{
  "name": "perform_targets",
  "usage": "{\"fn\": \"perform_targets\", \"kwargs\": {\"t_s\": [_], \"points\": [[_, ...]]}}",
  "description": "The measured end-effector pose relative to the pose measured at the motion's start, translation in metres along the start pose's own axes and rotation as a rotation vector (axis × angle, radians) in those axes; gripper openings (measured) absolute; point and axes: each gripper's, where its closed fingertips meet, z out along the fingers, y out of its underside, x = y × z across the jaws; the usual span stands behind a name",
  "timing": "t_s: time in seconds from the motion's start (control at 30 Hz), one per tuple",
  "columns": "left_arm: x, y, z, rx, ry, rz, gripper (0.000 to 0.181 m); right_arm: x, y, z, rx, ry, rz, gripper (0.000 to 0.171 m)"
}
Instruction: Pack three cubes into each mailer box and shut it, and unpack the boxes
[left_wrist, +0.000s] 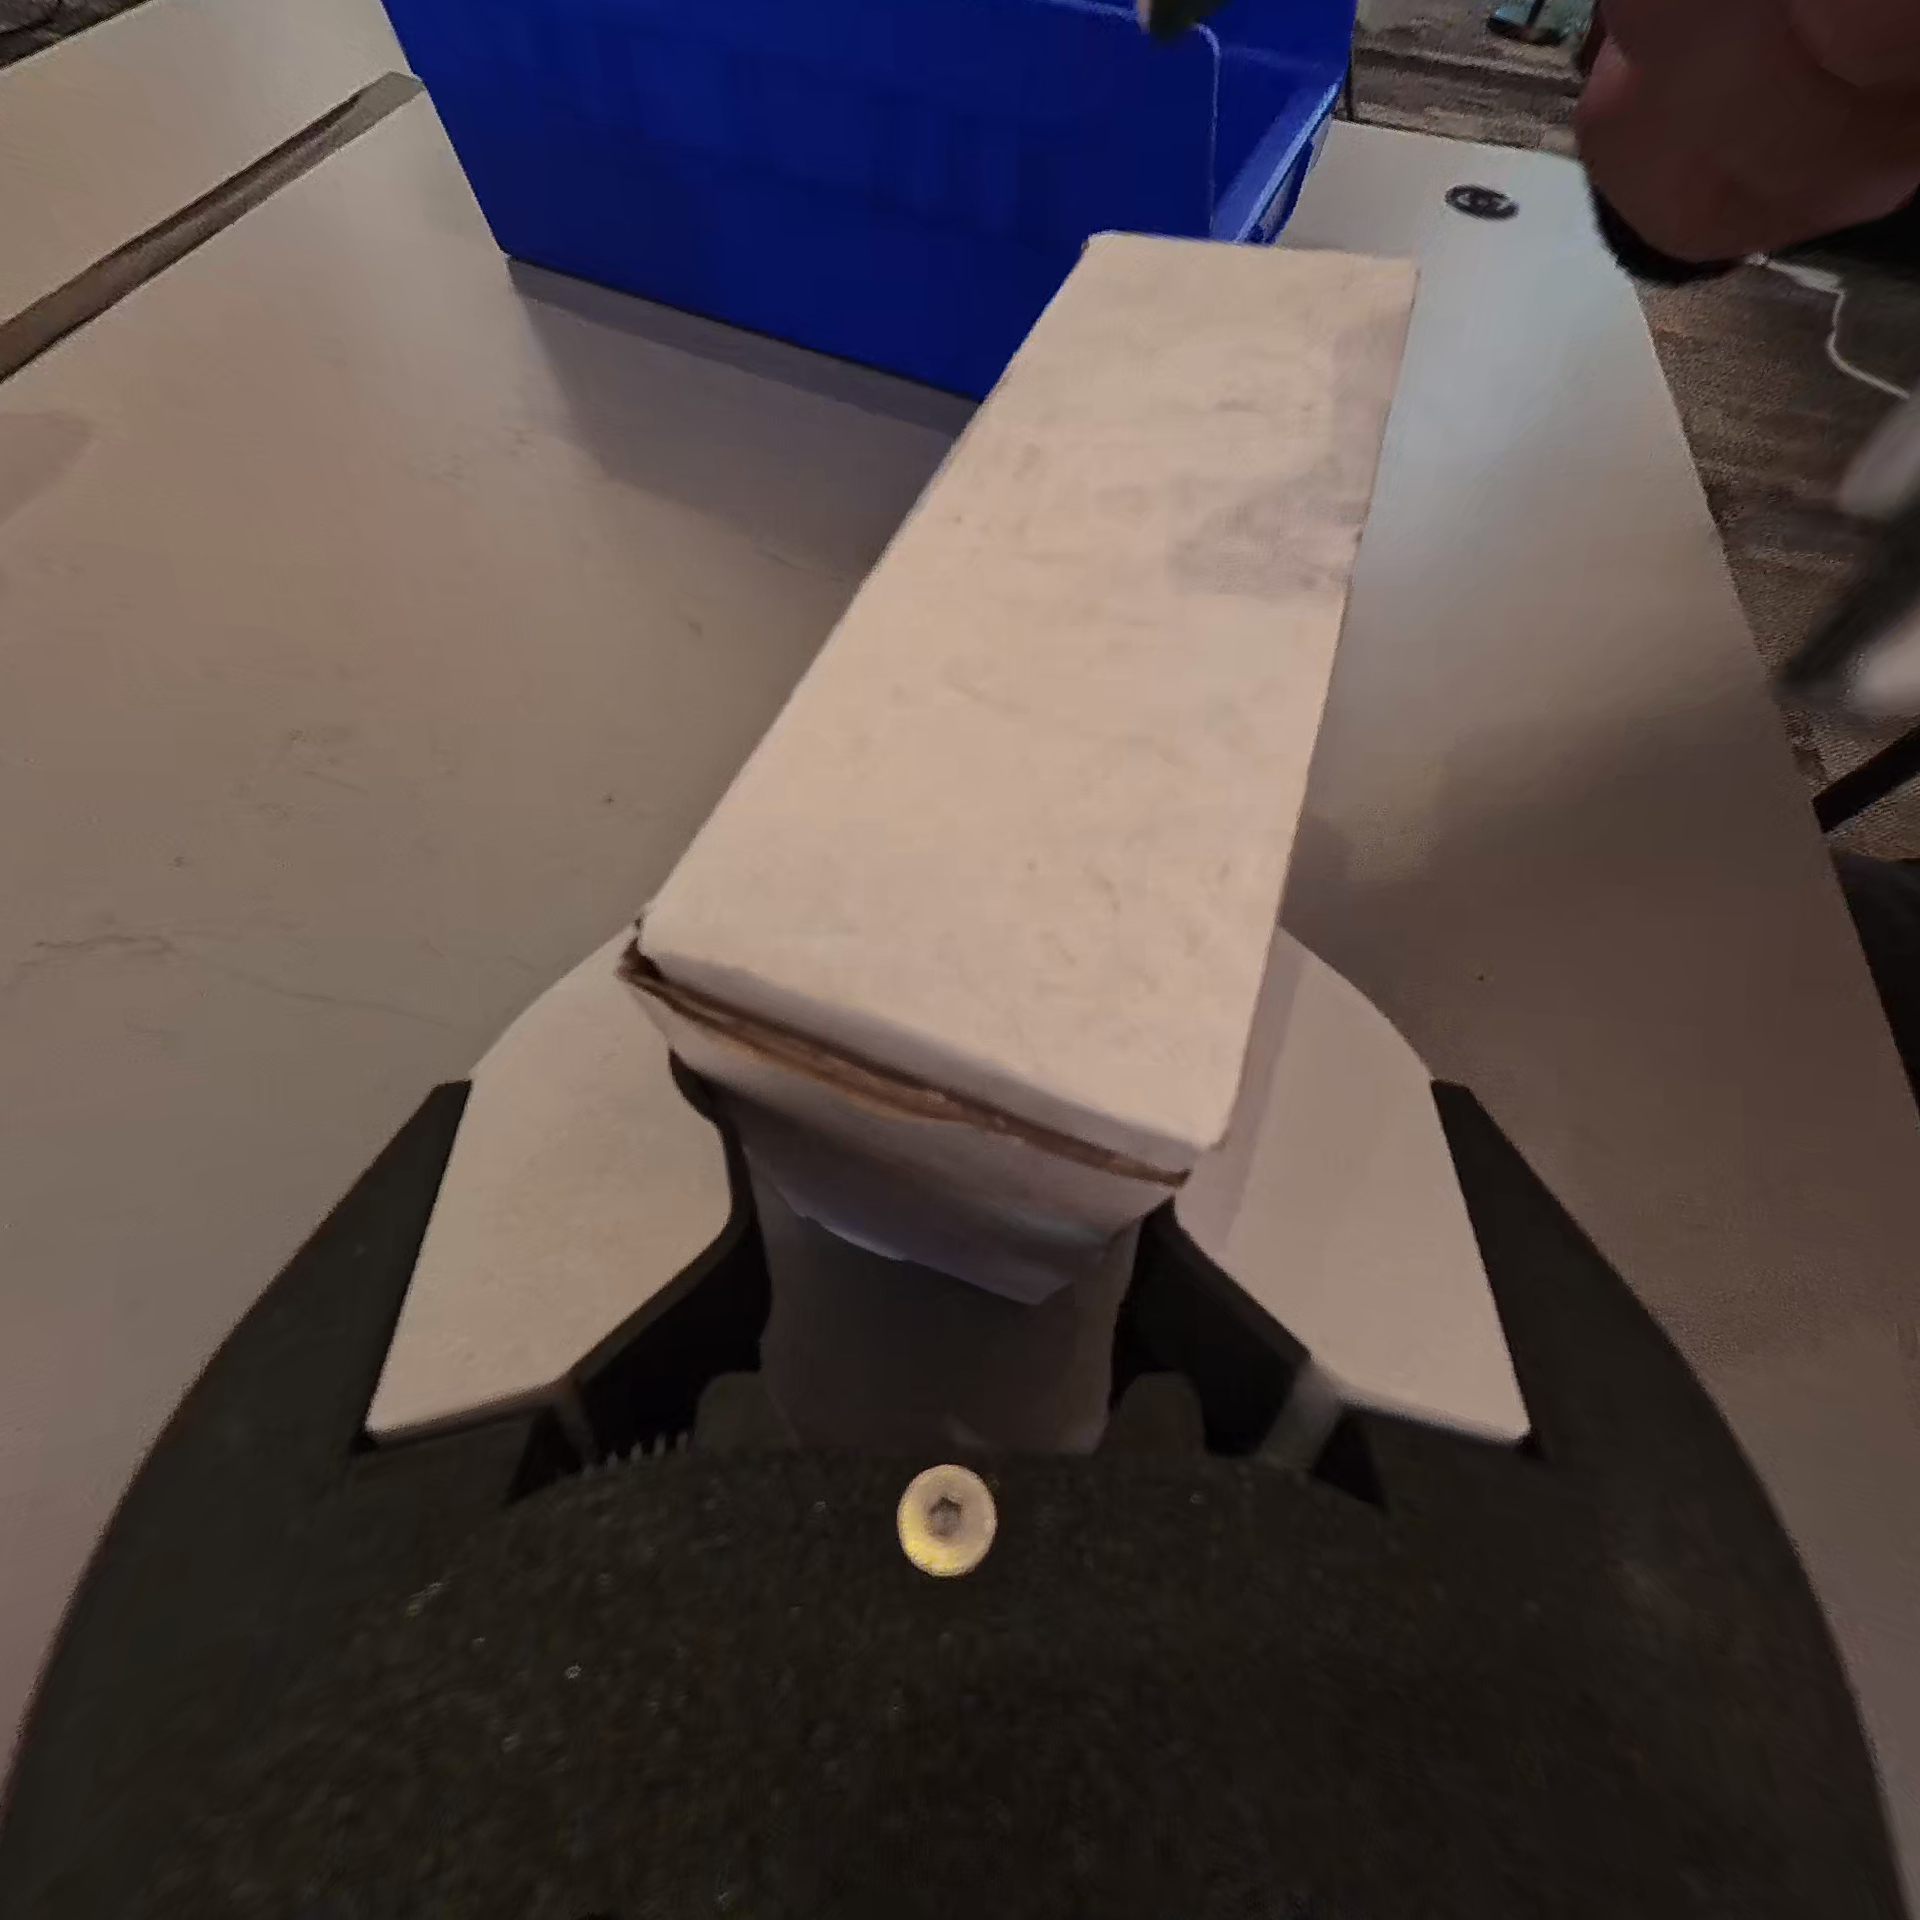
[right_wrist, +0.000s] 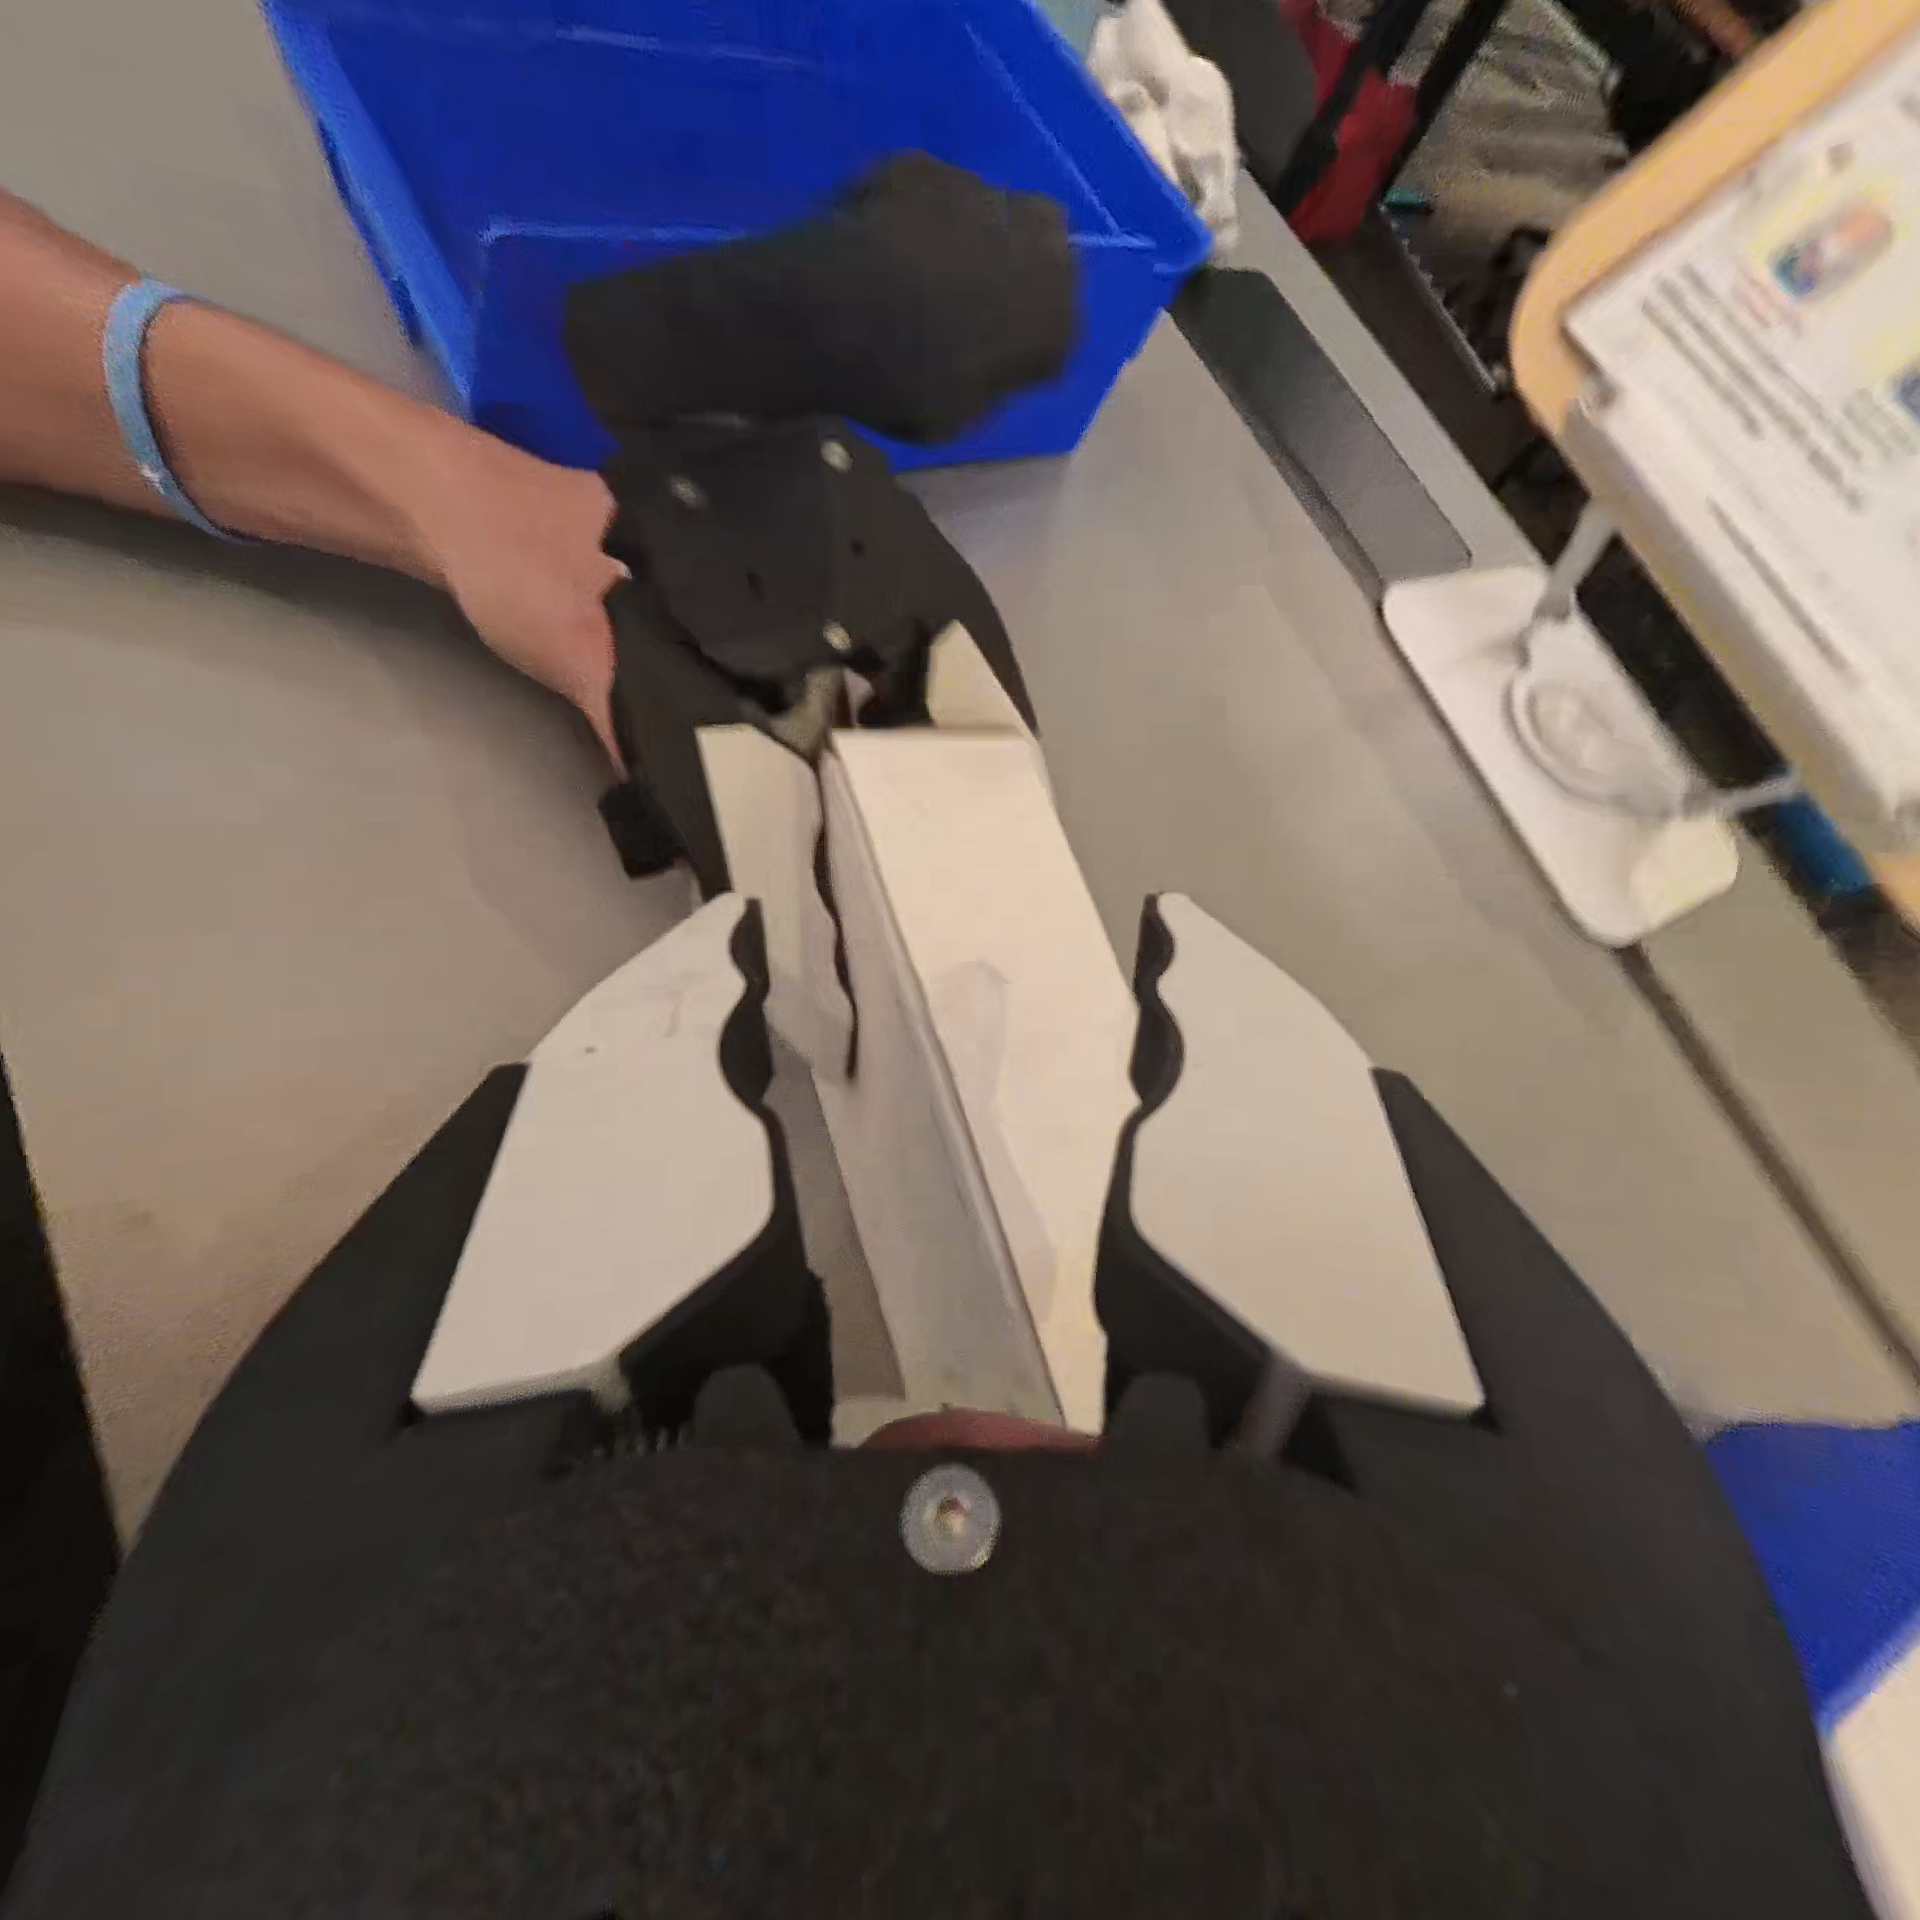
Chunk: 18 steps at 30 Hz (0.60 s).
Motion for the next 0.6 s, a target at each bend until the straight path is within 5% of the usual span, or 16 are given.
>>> {"fn": "perform_targets", "kwargs": {"t_s": [0.33, 0.6], "points": [[-0.002, 0.002, -0.003, 0.001, -0.025, -0.01, 0.086, 0.001, -0.007, 0.048, -0.1, 0.04, -0.127, 0.057], [-0.003, 0.003, -0.004, 0.002, -0.049, -0.013, 0.085, 0.014, -0.007, 0.047, -0.112, 0.074, -0.078, 0.08]]}}
